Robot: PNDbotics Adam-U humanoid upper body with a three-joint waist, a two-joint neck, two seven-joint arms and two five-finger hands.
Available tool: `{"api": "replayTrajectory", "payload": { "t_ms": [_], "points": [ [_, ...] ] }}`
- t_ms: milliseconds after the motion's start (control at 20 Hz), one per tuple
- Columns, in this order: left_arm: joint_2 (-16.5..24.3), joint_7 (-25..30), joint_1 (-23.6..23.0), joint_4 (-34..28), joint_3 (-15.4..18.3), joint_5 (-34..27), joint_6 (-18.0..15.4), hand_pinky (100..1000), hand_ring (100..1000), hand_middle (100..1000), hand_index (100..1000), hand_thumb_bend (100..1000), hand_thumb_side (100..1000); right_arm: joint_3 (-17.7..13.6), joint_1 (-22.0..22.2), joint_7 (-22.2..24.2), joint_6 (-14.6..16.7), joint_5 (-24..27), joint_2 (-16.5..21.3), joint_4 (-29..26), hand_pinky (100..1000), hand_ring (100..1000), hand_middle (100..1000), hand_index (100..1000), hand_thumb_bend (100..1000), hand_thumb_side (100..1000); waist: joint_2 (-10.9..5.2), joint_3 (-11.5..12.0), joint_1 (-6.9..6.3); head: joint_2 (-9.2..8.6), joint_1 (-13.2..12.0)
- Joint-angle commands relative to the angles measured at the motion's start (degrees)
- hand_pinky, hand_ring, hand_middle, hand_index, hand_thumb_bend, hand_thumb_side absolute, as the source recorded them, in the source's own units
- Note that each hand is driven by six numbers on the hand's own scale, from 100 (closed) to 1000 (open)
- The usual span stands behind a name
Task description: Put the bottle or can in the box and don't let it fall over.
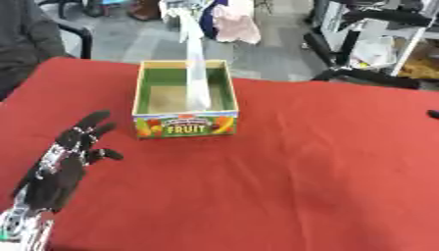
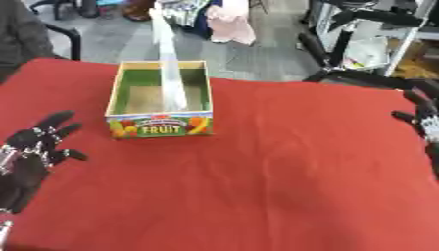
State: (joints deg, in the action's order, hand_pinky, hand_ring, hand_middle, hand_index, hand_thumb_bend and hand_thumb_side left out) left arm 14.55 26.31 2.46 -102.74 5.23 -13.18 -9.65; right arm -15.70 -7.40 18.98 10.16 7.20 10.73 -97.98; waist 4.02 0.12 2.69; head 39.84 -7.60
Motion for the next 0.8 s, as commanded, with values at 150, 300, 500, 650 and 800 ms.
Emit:
{"api": "replayTrajectory", "payload": {
  "t_ms": [150, 300, 500, 650, 800],
  "points": [
    [0.03, -0.03, -0.14, -0.46, 0.55, 1.01, -0.58, 660, 1000, 1000, 1000, 173, 952, -2.04, 2.23, -0.26, -0.35, -3.41, -2.5, -2.28, 834, 1000, 1000, 966, 100, 583, -0.23, -0.62, -0.62, 1.2, -1.28],
    [-0.23, 0.0, -0.44, -0.33, 0.42, 1.3, -0.66, 660, 1000, 1000, 1000, 173, 957, -2.43, 2.76, -0.58, -0.81, -3.84, -3.16, -2.28, 830, 1000, 1000, 967, 100, 598, -0.21, -0.94, -0.93, 1.48, -1.19],
    [-0.89, 0.05, -0.38, -0.34, 0.42, 1.67, -0.74, 659, 1000, 1000, 1000, 175, 972, -2.61, 2.34, -0.86, -1.31, -4.0, -3.16, -2.63, 826, 1000, 1000, 968, 100, 615, 0.94, -1.83, -1.7, 0.95, -1.86],
    [-1.55, -0.15, 0.05, -0.55, 0.65, 2.04, -0.91, 659, 1000, 1000, 1000, 175, 976, -2.61, 1.43, -0.62, -1.45, -4.33, -2.97, -3.18, 826, 1000, 1000, 969, 100, 621, 2.2, -3.5, -2.7, -0.05, -2.71],
    [-1.8, -0.41, 0.48, -0.71, 0.79, 2.23, -1.03, 658, 1000, 1000, 1000, 175, 976, -2.72, 0.8, -0.54, -1.61, -4.5, -2.92, -3.46, 825, 1000, 1000, 969, 100, 622, 2.92, -5.72, -3.33, -0.67, -3.44]
  ]
}}
